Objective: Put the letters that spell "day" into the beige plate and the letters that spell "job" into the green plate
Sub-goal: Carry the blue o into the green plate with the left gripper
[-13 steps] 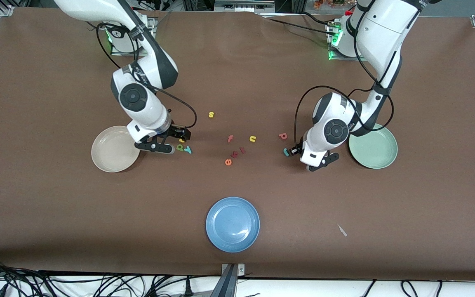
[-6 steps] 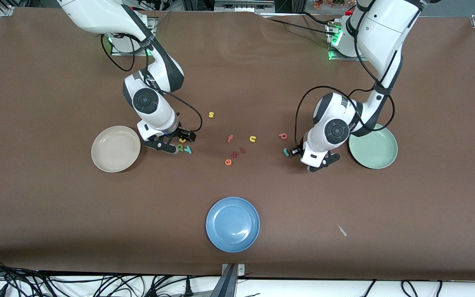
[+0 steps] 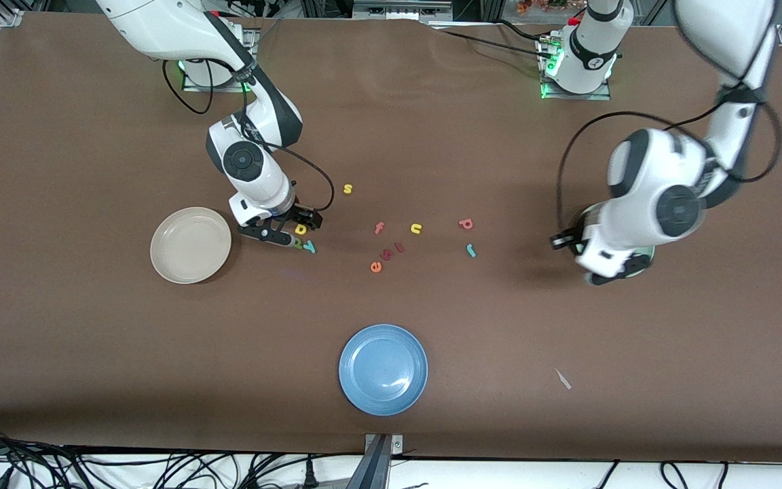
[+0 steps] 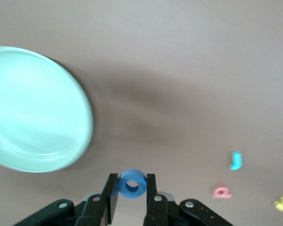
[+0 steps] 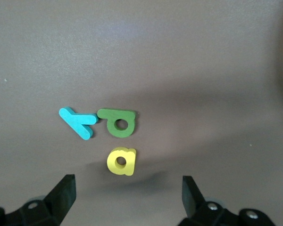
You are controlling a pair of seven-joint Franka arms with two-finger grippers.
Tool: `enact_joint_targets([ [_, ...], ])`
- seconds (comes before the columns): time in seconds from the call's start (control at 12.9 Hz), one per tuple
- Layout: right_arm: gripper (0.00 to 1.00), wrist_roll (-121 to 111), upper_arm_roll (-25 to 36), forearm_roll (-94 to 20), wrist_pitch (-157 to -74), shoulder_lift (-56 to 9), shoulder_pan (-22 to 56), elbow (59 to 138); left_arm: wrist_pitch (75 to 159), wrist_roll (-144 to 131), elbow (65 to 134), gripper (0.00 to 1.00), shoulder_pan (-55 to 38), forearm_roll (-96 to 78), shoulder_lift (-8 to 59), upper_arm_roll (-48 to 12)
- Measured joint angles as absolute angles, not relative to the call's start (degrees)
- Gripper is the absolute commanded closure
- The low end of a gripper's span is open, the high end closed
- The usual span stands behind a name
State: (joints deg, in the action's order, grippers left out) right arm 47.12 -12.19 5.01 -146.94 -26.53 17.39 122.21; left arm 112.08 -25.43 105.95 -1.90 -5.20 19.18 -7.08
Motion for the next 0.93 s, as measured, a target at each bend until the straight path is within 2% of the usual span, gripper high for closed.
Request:
enact_joint_targets([
  [0.39, 0.05, 47.16, -12.2, 7.17, -148.75, -27.71, 17.54, 123.08, 112.28, -9.51, 107.93, 0.91, 10.02, 2.57, 21.57, -6.82],
  [0.54, 0.12, 47.16, -12.21, 7.82, -148.96, -27.74, 17.55, 123.08, 114.83, -8.05, 108.2, 0.89, 11.79, 4.73, 25.11, -6.83],
  [0.62, 0.15, 47.16, -12.21, 8.27, -148.97, -27.76, 17.55, 123.08, 115.96, -7.71, 108.23, 0.83, 12.22, 4.79, 27.02, -6.84],
  [0.7, 0.17, 47.16, -12.21, 8.6, -148.97, -27.81, 17.56, 123.08, 117.06, -7.63, 108.25, 0.67, 12.49, 4.81, 28.69, -6.85],
  [0.78, 0.2, 47.17, -12.21, 8.78, -148.97, -27.87, 17.56, 123.09, 117.89, -7.58, 108.25, 0.3, 12.78, 4.82, 30.03, -6.87],
  [0.85, 0.23, 47.17, -12.21, 8.94, -148.97, -27.93, 17.56, 123.09, 118.36, -7.43, 108.24, 0.0, 13.14, 4.83, 30.92, -6.88],
  [0.93, 0.24, 47.17, -12.2, 9.17, -148.98, -27.96, 17.56, 123.09, 118.57, -7.16, 108.2, 0.0, 13.47, 4.84, 31.25, -6.91],
])
